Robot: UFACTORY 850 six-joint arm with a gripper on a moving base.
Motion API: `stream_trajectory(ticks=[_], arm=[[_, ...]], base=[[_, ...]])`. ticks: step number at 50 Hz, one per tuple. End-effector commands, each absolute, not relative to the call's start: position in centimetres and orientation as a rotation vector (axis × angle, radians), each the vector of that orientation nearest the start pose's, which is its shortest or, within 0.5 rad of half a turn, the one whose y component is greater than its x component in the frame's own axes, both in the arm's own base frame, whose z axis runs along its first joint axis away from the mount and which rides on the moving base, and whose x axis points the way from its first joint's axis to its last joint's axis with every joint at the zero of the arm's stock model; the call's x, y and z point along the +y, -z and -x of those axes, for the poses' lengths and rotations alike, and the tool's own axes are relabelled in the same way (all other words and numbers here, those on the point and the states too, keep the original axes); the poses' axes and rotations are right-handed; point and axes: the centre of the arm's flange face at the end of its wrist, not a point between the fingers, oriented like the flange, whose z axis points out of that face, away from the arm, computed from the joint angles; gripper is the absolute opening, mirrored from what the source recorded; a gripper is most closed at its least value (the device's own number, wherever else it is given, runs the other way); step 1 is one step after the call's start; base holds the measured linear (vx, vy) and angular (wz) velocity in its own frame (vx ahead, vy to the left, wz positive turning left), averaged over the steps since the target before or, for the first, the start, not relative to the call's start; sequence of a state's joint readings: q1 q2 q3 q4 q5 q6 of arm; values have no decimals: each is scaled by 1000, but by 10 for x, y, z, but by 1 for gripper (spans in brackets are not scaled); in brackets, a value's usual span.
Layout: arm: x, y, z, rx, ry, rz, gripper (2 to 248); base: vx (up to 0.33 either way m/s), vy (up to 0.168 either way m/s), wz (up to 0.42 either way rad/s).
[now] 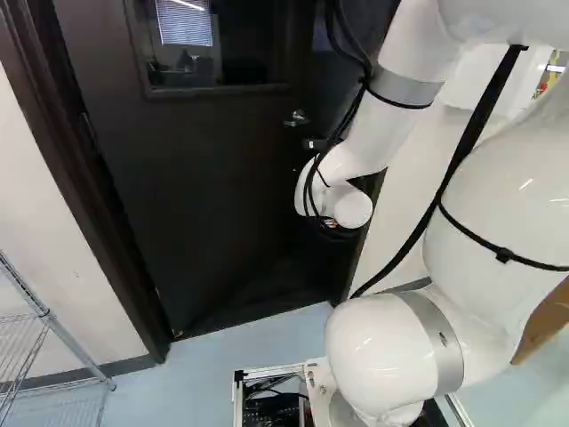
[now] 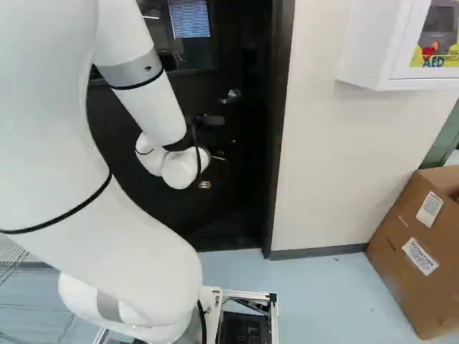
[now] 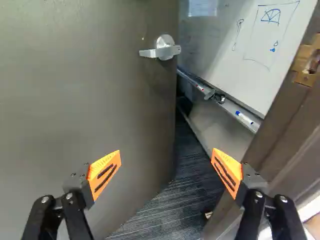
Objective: Open the door and move inside
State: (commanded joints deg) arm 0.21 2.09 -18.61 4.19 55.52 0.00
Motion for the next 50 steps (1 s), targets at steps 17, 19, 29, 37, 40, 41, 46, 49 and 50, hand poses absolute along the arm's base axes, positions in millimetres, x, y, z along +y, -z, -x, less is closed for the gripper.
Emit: stream_trajectory(ticks=[17,19,29,37,40,41,46,49,50], arm=[[-4,-387,-364,106,1950,2486,247],[-4,-387,-364,106,1950,2486,247],[-4,-387,-364,106,1950,2486,247],[-4,-387,-364,106,1950,2486,247],[-4,-387,-364,106,1950,2486,247],[-4,-387,-364,106,1950,2486,247],[-4,-387,-364,106,1950,2486,247],[-4,-387,-364,106,1950,2486,247],[-4,-387,-364,106,1950,2486,247]], base=[[121,156,-128],[128,124,-272],[124,100,-295],[116,80,-288],[111,78,-299],[100,75,-271],[107,69,-289],[101,59,-282],[98,52,-311]])
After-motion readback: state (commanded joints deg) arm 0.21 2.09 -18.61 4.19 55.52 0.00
